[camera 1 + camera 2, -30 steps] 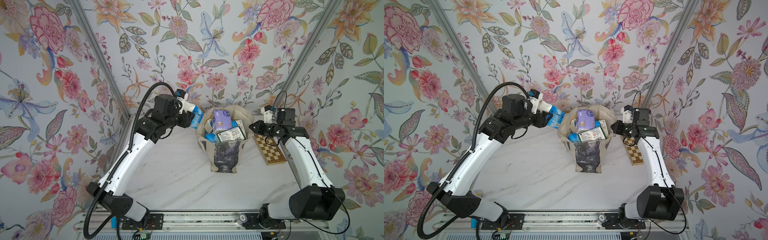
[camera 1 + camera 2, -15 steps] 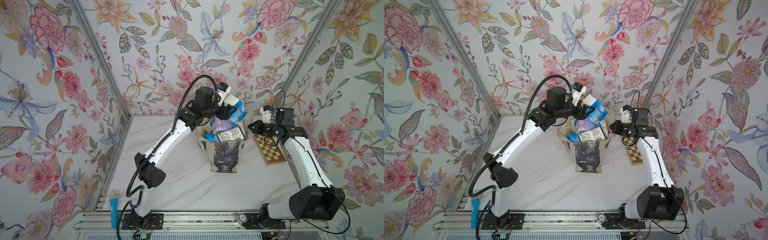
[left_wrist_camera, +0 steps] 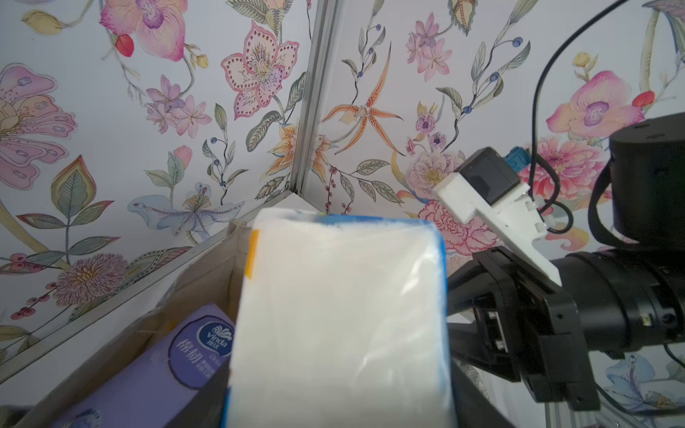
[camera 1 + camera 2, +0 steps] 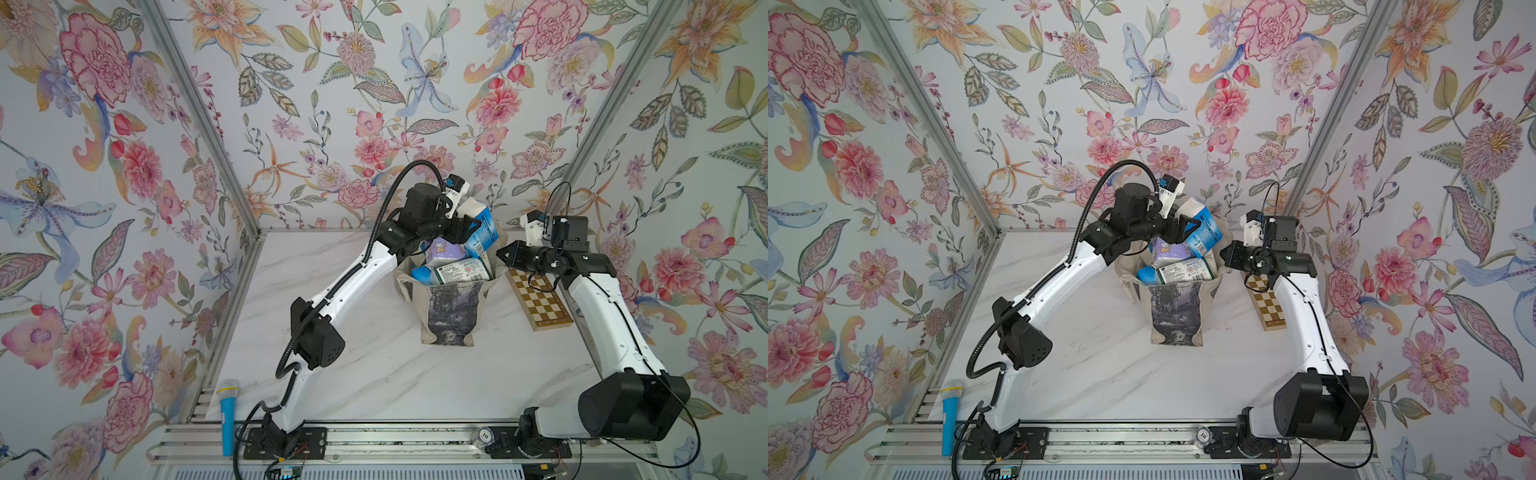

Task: Put tissues into the canvas bag
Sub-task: Place the pack of facial tissues in the canvas bag.

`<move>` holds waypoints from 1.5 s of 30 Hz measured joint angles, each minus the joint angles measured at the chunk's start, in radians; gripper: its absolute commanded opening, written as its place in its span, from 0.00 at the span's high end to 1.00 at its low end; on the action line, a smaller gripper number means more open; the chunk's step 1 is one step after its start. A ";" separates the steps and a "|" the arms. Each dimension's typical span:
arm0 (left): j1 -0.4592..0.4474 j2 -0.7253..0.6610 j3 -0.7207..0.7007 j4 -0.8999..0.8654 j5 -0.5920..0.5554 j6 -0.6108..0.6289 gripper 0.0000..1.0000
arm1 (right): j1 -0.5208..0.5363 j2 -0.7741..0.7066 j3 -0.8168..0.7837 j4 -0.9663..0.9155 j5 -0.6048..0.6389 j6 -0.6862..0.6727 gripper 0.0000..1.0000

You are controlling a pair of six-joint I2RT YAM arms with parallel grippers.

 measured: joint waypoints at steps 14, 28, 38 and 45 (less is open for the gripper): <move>0.024 0.032 -0.164 0.370 0.052 -0.239 0.34 | -0.006 0.004 0.000 0.000 0.001 0.000 0.86; 0.075 0.048 -0.068 0.120 0.094 -0.253 0.33 | -0.018 0.004 0.000 0.001 0.017 0.000 0.85; 0.116 0.038 -0.188 0.352 0.285 -0.449 0.33 | -0.018 0.004 0.000 0.005 0.020 0.000 0.85; 0.116 0.051 -0.117 0.296 0.358 -0.442 0.31 | -0.026 0.004 0.000 0.009 0.020 0.000 0.85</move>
